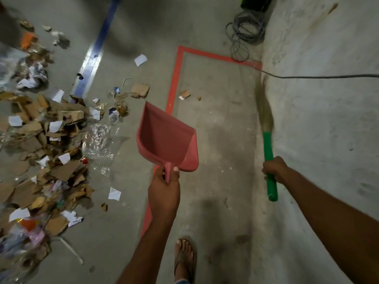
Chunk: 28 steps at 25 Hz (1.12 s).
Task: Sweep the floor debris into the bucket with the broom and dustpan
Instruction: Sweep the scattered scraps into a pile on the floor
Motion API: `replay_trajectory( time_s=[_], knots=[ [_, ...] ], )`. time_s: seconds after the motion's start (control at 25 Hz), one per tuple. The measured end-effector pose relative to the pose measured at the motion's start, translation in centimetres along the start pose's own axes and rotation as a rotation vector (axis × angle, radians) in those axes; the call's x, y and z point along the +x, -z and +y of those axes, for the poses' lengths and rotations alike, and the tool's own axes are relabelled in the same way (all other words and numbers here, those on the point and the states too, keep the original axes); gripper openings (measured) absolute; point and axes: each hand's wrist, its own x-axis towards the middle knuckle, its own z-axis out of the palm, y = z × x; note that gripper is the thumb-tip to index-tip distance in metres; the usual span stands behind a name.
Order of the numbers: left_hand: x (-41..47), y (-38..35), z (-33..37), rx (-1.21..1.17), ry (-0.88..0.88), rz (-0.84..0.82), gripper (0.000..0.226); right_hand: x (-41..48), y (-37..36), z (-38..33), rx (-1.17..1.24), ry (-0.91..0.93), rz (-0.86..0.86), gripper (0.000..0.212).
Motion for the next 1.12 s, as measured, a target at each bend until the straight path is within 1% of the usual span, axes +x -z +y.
replay_trajectory(
  time_s=[0.12,0.2,0.24,0.32,0.4,0.44,0.56,0.68,0.76,0.84,0.92,1.0,1.04,1.12],
  knots=[
    [3.0,-3.1,0.6,0.004,-0.025,-0.016,0.035,2.9,-2.7,-6.1,-0.012,0.082,-0.031,0.042],
    [4.6,-4.4,0.9,0.036,-0.020,-0.029,0.032,1.6,-5.2,-8.2,-0.084,0.158,-0.024,0.030],
    [5.0,-4.8,0.9,0.055,-0.015,-0.032,0.029,0.7,-6.1,-8.4,-0.134,0.194,-0.028,0.033],
    [5.6,-4.8,0.9,0.102,-0.028,-0.027,0.029,-1.6,-7.2,-7.8,-0.229,0.282,-0.103,0.035],
    [6.3,-4.2,0.6,0.153,-0.046,-0.015,0.030,-3.8,-7.7,-5.9,-0.222,0.400,-0.174,0.037],
    [6.6,-3.8,0.6,0.170,-0.050,-0.009,0.029,-5.1,-7.6,-4.8,-0.169,0.451,-0.177,0.038],
    [6.9,-2.2,1.0,0.176,-0.034,0.006,0.029,-8.8,-7.1,-1.8,-0.002,0.516,-0.087,0.044],
    [6.3,0.1,0.6,0.141,-0.019,0.045,0.024,-6.9,-6.7,-2.6,-0.018,0.505,0.029,0.050],
    [5.5,1.6,-0.6,0.137,-0.015,0.071,0.023,-3.5,-6.7,-6.2,-0.129,0.451,0.069,0.050],
    [4.6,3.0,-2.5,0.123,0.004,0.100,0.024,-1.0,-7.3,-10.9,-0.276,0.420,0.069,0.042],
    [4.2,4.6,-4.8,0.123,0.046,0.137,0.029,-0.8,-9.1,-14.8,-0.458,0.492,0.002,0.043],
    [4.0,6.3,-6.7,0.095,0.048,0.167,0.034,-2.0,-11.4,-17.7,-0.594,0.604,-0.071,0.044],
    [3.9,7.2,-7.3,0.089,0.045,0.175,0.033,-3.0,-12.5,-18.8,-0.626,0.662,-0.089,0.045],
    [3.4,9.0,-8.0,0.089,0.062,0.186,0.023,-5.9,-14.5,-20.4,-0.641,0.755,-0.148,0.045]
  ],
)
